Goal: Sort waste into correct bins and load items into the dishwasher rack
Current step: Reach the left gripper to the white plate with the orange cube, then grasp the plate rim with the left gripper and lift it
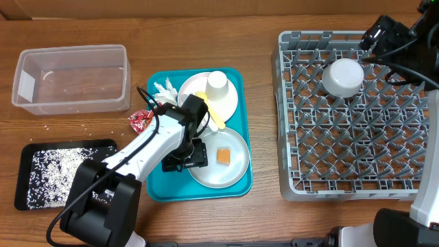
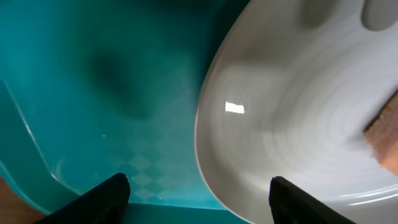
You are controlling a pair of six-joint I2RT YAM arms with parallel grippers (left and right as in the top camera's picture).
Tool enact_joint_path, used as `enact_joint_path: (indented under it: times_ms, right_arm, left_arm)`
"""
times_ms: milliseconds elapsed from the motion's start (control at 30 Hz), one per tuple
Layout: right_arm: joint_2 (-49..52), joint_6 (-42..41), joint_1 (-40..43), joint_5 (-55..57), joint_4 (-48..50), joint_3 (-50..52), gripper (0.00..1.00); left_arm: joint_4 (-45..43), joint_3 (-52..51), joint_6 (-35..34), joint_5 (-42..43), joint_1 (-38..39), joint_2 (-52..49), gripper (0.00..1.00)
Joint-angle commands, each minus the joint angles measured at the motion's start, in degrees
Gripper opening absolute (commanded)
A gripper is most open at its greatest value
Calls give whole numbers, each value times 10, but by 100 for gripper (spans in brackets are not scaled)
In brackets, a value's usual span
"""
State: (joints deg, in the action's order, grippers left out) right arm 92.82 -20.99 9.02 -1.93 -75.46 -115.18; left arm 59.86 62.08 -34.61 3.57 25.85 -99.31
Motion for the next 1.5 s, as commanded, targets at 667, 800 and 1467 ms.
enact_joint_path:
  times_ms: [667, 800, 1467]
  right_arm:
    - [0, -3, 3, 8, 3, -7, 100]
    - [0, -3, 3, 8, 3, -7, 100]
    - [0, -3, 3, 8, 3, -7, 100]
  left_arm:
    - [-106, -89, 3, -12, -2, -7, 28]
    - [-94, -89, 3, -12, -2, -7, 10]
    - [55, 10, 50, 24, -2, -6, 4]
